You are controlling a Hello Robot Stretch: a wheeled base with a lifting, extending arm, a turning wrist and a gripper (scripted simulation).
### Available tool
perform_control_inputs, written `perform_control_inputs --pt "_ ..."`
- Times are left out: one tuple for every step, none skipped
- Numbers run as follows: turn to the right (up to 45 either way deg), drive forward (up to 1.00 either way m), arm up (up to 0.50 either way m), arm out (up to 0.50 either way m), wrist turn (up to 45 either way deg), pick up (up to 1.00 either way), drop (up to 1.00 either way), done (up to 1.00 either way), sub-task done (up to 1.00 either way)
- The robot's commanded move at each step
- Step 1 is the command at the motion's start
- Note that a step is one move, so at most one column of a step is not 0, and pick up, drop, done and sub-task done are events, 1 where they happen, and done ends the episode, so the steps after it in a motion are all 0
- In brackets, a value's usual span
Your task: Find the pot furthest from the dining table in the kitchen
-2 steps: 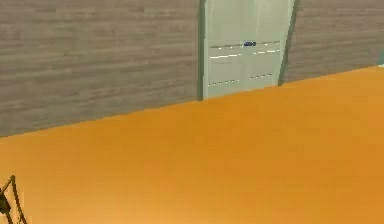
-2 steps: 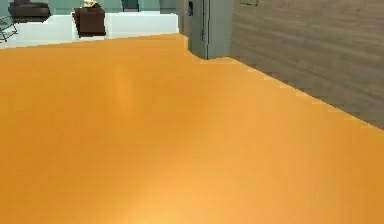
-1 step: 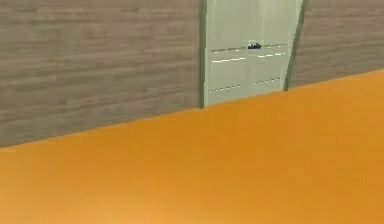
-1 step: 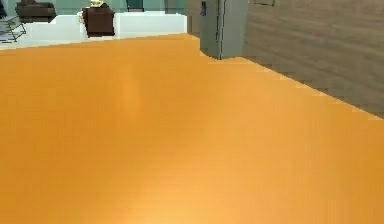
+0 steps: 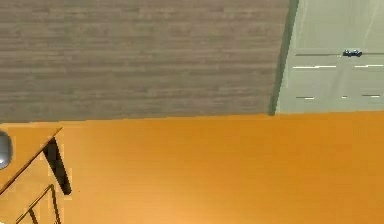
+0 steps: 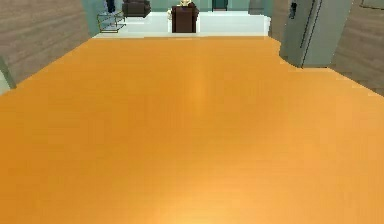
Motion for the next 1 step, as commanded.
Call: perform_control_inputs --pt "0.0 1.00 0.00 0.00 0.0 0.00 0.00 0.00 0.00"
